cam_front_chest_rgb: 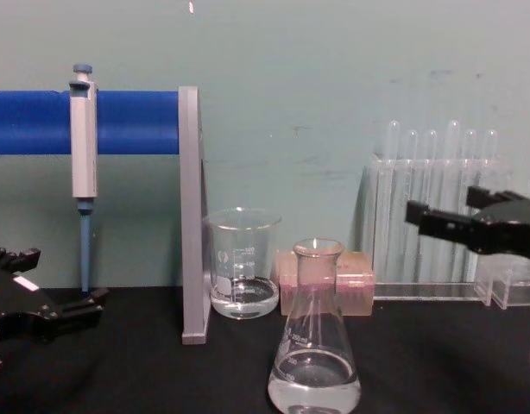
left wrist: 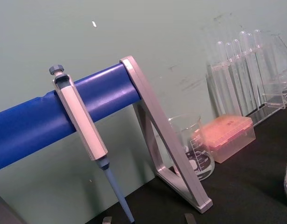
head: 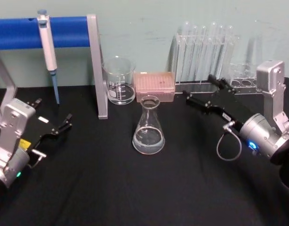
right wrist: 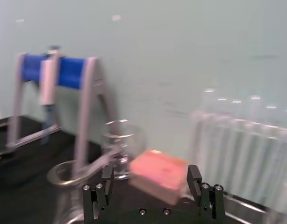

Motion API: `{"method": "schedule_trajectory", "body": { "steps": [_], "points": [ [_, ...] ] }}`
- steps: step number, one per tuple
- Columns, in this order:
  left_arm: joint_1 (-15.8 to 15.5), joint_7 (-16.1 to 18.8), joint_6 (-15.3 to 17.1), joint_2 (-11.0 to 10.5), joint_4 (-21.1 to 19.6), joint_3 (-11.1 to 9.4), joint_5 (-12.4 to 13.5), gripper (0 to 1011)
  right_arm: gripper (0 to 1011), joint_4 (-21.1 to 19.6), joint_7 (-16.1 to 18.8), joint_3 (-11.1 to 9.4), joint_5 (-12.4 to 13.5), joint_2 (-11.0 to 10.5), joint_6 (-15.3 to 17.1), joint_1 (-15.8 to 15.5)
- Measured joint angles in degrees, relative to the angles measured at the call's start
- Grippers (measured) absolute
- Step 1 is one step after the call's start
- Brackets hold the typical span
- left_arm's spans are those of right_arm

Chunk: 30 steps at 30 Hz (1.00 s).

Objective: Grasp the erlenmeyer flask with one hand, shake it three times, then place it back.

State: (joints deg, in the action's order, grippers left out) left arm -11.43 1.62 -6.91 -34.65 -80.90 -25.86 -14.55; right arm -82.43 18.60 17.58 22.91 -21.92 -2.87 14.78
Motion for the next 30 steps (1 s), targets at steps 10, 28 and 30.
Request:
{"method": "schedule_trajectory", "body": {
  "steps": [10, 28, 30],
  "points": [
    [0.0, 0.0, 0.0, 0.0, 0.0, 0.0, 0.0, 1001, 1003, 6.7, -10.1, -2.2, -5.1, 6.0, -2.5, 1.6],
    [0.0, 0.0, 0.0, 0.0, 0.0, 0.0, 0.0, 1001, 1003, 18.4, -12.1, -2.0, -10.6, 9.6, -2.9, 5.1],
    [0.0, 0.0, 0.0, 0.0, 0.0, 0.0, 0.0, 1001, 1003, 18.8, -12.0, -2.2, -11.0, 9.9, -2.7, 5.2]
  ]
}}
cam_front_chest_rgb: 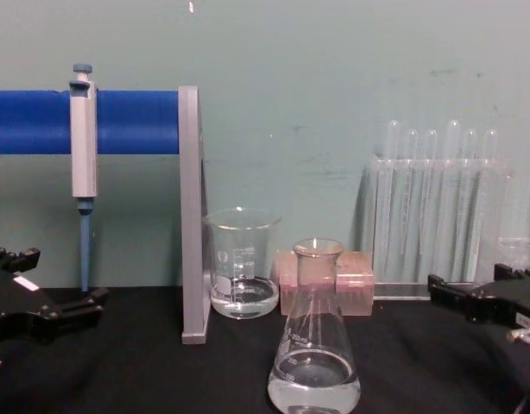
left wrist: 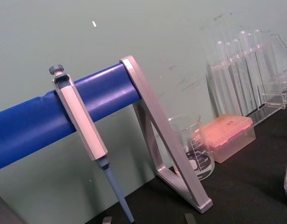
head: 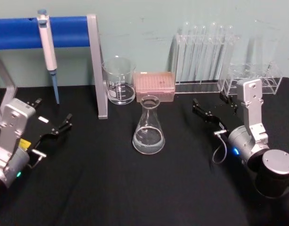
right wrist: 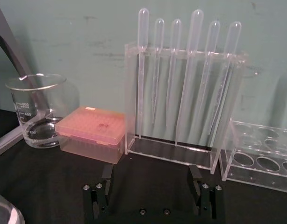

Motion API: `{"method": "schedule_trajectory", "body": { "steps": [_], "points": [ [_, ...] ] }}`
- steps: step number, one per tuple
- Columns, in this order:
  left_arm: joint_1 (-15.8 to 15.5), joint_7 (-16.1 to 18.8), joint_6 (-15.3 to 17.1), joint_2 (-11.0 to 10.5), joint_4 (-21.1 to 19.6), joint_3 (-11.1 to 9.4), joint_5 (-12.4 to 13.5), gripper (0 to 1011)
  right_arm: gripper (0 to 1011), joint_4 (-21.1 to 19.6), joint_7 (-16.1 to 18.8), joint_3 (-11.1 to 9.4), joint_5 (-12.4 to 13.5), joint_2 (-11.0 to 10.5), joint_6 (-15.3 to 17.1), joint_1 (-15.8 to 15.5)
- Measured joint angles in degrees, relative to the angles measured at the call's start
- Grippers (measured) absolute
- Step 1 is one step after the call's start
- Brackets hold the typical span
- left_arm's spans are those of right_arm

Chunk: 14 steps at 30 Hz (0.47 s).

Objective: Grasp the erlenmeyer flask with one hand, shake it three times, then place it back.

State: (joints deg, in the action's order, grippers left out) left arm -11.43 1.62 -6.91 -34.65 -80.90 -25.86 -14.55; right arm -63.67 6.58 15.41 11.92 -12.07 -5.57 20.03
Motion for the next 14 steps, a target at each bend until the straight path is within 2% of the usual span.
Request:
{"method": "schedule_trajectory", "body": {
  "steps": [6, 14],
  "points": [
    [0.0, 0.0, 0.0, 0.0, 0.0, 0.0, 0.0, 1001, 1003, 0.5, 0.2, -0.3, -1.0, 0.4, 0.5, 0.1],
    [0.0, 0.0, 0.0, 0.0, 0.0, 0.0, 0.0, 1001, 1003, 0.5, 0.2, -0.3, -1.0, 0.4, 0.5, 0.1]
  ]
}}
